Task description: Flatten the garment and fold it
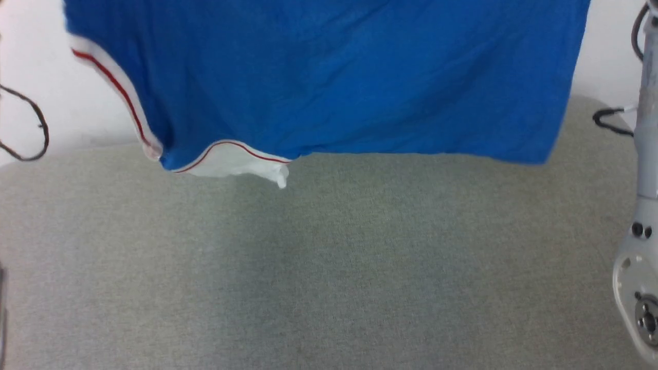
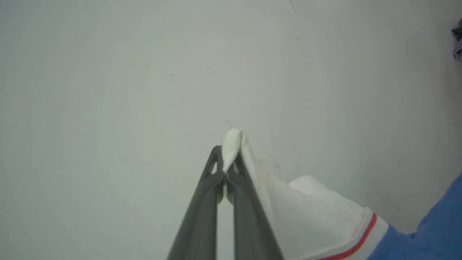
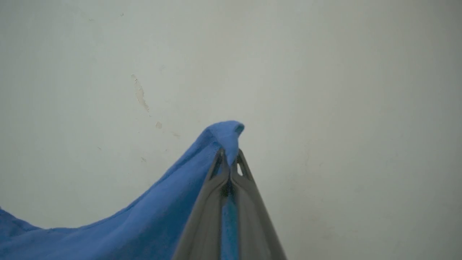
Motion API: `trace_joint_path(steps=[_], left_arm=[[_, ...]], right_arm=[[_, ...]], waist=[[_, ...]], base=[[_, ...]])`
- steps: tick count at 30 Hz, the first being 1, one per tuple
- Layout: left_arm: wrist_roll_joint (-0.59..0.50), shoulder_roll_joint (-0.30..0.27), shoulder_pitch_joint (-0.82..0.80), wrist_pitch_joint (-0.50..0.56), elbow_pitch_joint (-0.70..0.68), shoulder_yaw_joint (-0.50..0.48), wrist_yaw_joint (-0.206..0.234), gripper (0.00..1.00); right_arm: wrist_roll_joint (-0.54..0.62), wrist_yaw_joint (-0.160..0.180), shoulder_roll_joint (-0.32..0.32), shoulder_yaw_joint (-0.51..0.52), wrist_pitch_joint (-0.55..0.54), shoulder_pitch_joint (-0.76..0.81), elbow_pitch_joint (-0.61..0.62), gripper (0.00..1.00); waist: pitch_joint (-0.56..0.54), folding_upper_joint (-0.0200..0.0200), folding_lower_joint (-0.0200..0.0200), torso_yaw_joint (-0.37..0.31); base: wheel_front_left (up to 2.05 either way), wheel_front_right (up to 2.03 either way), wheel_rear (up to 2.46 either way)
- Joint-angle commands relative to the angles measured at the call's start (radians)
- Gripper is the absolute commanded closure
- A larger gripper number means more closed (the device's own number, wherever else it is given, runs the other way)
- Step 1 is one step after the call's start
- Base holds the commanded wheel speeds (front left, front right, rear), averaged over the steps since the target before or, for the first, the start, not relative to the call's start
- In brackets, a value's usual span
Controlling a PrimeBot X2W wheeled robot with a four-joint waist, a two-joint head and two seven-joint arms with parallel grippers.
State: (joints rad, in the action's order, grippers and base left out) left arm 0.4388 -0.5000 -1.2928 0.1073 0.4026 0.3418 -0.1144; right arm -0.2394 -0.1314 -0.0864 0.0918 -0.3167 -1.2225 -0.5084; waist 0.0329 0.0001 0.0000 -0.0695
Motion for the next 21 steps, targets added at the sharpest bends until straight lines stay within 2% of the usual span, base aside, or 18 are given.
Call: trace_joint_path(steps=[1,6,9,13,21], left_arm=[[-0.004,-0.016,-0.028,0.017,0.012,0.017,-0.007,1.00],[-0.017,-0.054,-0.142,0.024,0.013,0.035,-0.012,1.00],[-0.035,-0.067,-0.231,-0.008,0.014,0.032,-0.013,1.00],[-0.062,-0.072,-0.348,-0.054,0.025,0.041,-0.014,1.00],[-0.101,-0.050,-0.506,-0.151,0.059,0.067,-0.015,1.00]], right_arm=[[0.011,0.001,0.010,0.000,-0.006,-0.030,-0.022,1.00],[0.054,0.001,0.015,0.015,-0.007,-0.132,-0.056,1.00],[0.088,0.001,0.017,0.027,0.006,-0.194,-0.066,1.00],[0.132,0.001,0.021,0.045,0.041,-0.280,-0.068,1.00],[0.199,0.001,0.026,0.069,0.104,-0.416,-0.095,1.00]], waist=[[0.056,-0.0001,0.0000,-0.013],[0.208,-0.0001,0.0000,-0.036],[0.314,-0.0001,0.0000,-0.050],[0.445,-0.0001,0.0000,-0.065],[0.604,-0.0001,0.0000,-0.053]], base=[[0.00,0.00,0.00],[0.00,0.00,0.00],[0.00,0.00,0.00],[0.00,0.00,0.00],[0.00,0.00,0.00]])
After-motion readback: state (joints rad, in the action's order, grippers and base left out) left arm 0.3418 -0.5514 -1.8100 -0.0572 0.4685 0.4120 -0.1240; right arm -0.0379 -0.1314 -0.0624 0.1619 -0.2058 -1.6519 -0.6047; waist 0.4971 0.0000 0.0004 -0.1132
